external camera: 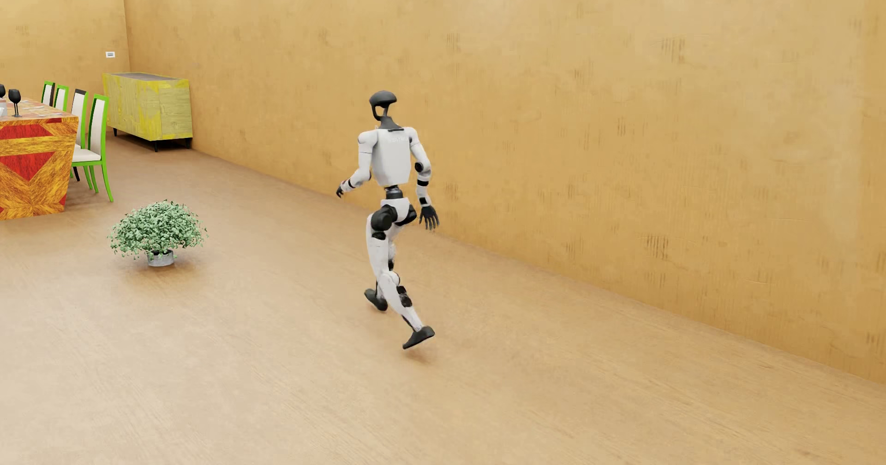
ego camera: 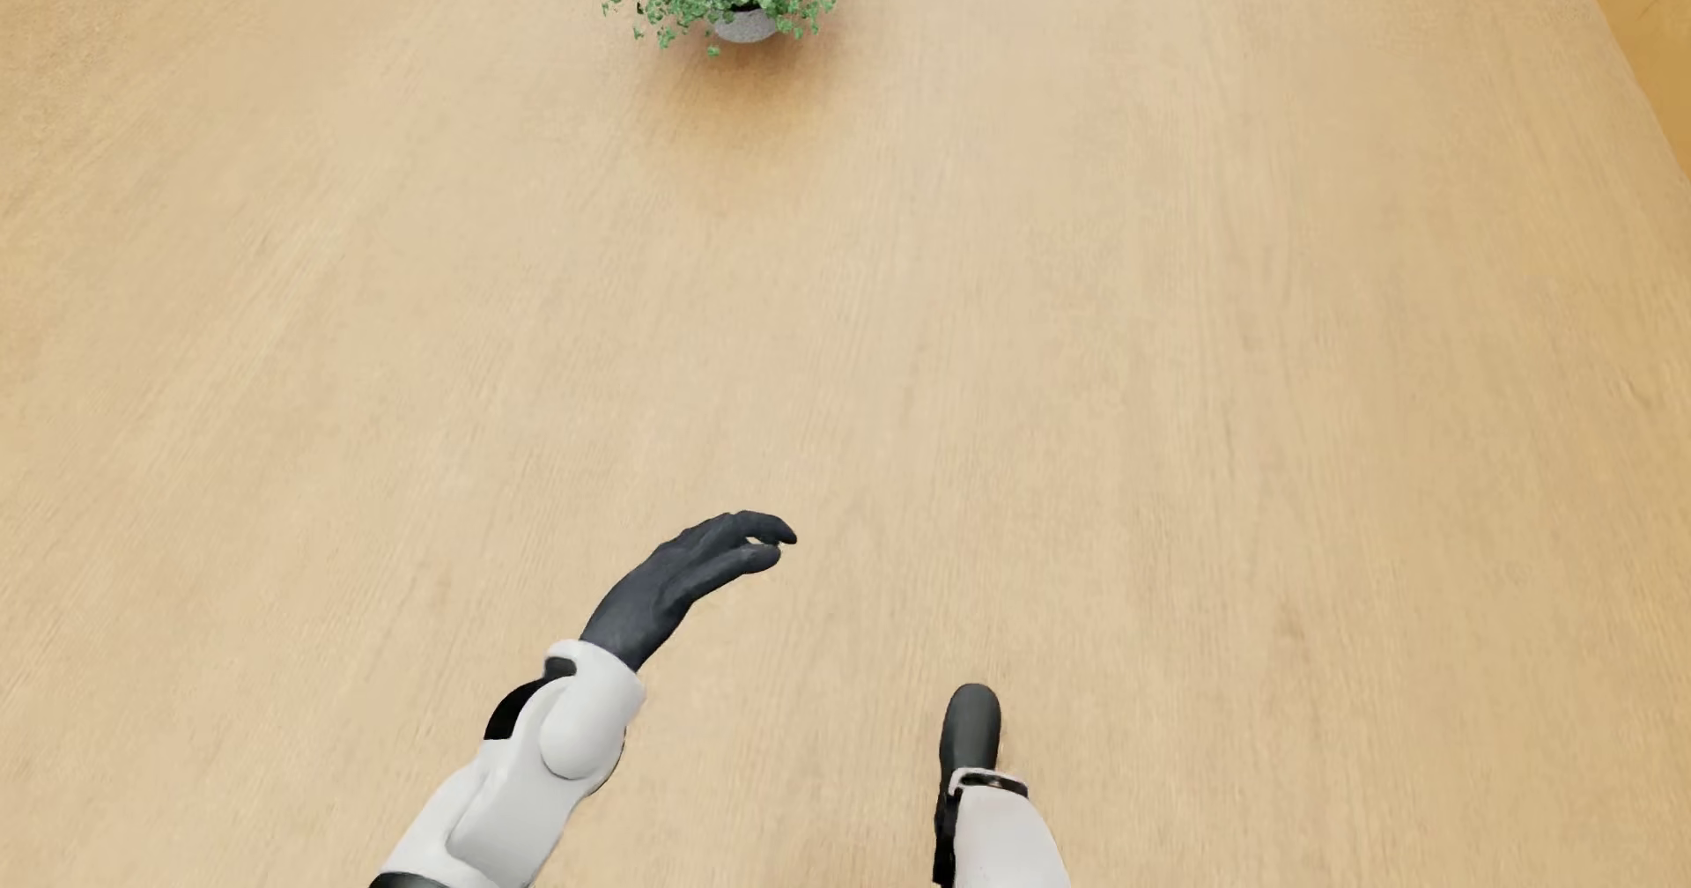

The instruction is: Walk towards the plant

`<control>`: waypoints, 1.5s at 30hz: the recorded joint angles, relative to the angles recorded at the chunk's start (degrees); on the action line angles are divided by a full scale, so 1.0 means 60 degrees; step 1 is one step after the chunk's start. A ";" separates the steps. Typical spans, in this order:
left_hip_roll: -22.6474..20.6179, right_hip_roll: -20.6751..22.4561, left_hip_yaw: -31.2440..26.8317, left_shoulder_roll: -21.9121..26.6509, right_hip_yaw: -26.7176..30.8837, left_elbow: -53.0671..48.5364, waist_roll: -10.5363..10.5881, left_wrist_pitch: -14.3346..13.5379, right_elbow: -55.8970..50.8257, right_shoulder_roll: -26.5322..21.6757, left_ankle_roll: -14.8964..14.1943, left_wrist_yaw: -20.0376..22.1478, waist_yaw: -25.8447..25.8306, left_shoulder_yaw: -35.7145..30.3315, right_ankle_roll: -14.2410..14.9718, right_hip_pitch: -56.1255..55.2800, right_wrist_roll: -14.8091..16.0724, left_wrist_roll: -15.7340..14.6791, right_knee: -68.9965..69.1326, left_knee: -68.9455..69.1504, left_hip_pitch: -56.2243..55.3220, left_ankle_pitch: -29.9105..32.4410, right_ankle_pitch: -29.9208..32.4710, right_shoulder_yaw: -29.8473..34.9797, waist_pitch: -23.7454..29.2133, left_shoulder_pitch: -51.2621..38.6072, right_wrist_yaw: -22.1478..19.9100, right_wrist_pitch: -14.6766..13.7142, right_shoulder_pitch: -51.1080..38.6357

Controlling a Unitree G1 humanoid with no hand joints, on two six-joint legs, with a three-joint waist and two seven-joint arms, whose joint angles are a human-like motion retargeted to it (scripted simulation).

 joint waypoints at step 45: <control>-0.1522 -0.0647 0.0560 -0.1026 0.0477 0.0059 0.0527 0.1057 -0.2306 -0.4387 0.2035 0.1052 0.2431 0.4206 -0.0935 0.1372 -0.0741 0.0217 0.5570 0.2078 -0.6779 -0.1214 -0.1637 0.1149 0.0278 0.4217 0.0515 -0.0387 -0.1468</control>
